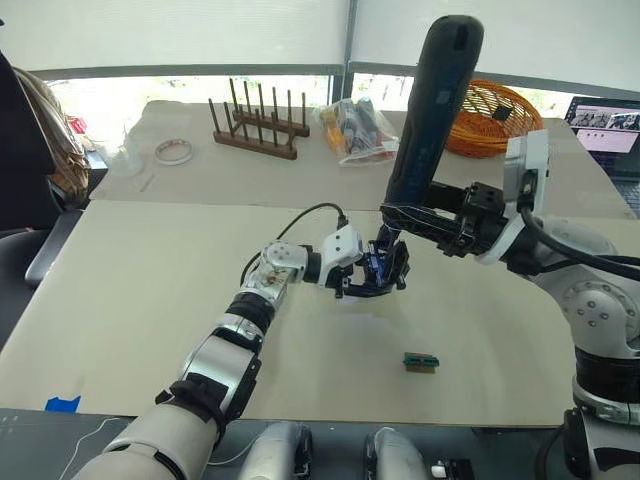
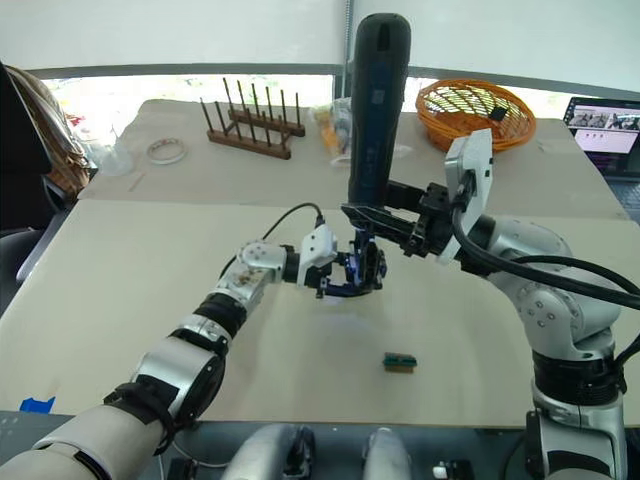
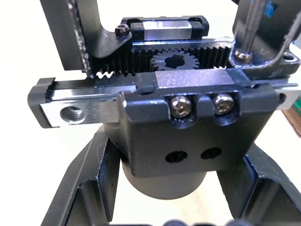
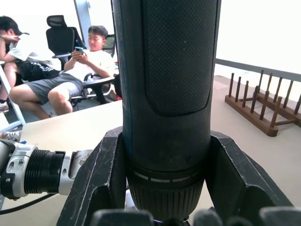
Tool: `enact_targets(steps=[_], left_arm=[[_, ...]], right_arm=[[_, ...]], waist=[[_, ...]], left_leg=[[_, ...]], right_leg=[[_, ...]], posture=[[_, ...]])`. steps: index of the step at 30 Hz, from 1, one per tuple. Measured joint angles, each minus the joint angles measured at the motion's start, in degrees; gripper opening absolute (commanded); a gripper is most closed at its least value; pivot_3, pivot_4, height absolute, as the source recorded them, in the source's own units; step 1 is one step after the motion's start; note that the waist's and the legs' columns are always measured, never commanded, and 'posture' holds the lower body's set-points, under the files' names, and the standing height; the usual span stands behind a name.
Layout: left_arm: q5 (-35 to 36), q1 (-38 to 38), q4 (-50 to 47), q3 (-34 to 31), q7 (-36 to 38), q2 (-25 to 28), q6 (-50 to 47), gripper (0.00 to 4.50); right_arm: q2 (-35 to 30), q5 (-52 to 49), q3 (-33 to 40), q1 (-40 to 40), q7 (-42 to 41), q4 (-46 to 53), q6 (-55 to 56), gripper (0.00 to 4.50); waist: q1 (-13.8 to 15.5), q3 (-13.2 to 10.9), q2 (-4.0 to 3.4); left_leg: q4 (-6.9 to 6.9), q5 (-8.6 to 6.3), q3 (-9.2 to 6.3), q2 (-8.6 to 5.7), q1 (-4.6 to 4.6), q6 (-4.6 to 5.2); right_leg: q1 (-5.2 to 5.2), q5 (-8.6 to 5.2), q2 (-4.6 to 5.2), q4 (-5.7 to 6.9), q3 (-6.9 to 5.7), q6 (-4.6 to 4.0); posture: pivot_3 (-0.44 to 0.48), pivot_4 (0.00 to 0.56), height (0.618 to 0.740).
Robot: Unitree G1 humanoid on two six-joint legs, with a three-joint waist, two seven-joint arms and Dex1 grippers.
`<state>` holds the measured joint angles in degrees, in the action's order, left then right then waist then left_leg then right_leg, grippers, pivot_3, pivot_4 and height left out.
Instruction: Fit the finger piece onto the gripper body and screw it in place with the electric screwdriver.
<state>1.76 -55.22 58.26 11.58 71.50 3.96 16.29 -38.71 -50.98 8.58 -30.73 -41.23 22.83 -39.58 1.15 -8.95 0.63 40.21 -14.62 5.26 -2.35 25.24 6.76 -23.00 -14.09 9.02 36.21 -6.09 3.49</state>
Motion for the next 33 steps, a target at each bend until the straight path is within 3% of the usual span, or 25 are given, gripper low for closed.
enact_targets(steps=[12,23,26,28,33], left_arm=[[-2.21,1.14,3.01,1.79,3.05,-0.84,0.18,2.34],[-5.25,-3.51,8.63,2.58,3.35,-1.85,2.51,2.34],[-6.21,-4.45,9.82,2.79,4.25,-1.44,2.65,3.84],[-6.45,-4.16,10.2,2.97,4.99,-0.9,2.85,4.5],[-5.69,-0.68,5.34,2.2,7.17,2.81,3.81,4.5]], right_arm=[[0.11,-0.32,4.07,2.93,0.69,7.0,3.91,1.95],[-8.44,-23.47,10.25,5.39,2.49,10.88,-5.29,1.95],[-9.63,-23.59,10.52,8.03,2.02,11.67,-5.47,1.95],[-10.04,-22.99,10.77,9.88,1.66,12.23,-5.45,1.95],[-10.1,-21.96,11.6,12.2,1.6,13.5,-5.39,1.95]], waist=[[0.06,0.0,0.01],[1.09,-0.01,0.01],[1.05,-0.01,0.01],[1.03,-0.01,0.02],[0.92,-0.01,0.02]], left_leg=[[0.17,0.04,-0.05,0.05,-0.06,0.07],[0.24,0.03,-0.22,0.02,-0.06,0.08],[0.25,0.03,-0.21,0.04,-0.06,0.09],[0.25,0.03,-0.2,0.05,-0.06,0.09],[0.25,0.03,-0.19,0.07,-0.06,0.09]], right_leg=[[0.12,0.03,-0.05,-0.11,0.06,0.05],[0.26,0.05,0.12,-0.18,-0.1,0.04],[0.25,0.05,0.13,-0.17,-0.09,0.04],[0.21,0.05,0.12,-0.14,-0.09,0.04],[0.18,0.06,0.13,-0.12,-0.06,0.03]], posture=[[0.0,0.15,0.74],[0.0,0.15,0.74],[0.0,0.15,0.74],[0.0,0.15,0.74],[0.0,0.15,0.74]])
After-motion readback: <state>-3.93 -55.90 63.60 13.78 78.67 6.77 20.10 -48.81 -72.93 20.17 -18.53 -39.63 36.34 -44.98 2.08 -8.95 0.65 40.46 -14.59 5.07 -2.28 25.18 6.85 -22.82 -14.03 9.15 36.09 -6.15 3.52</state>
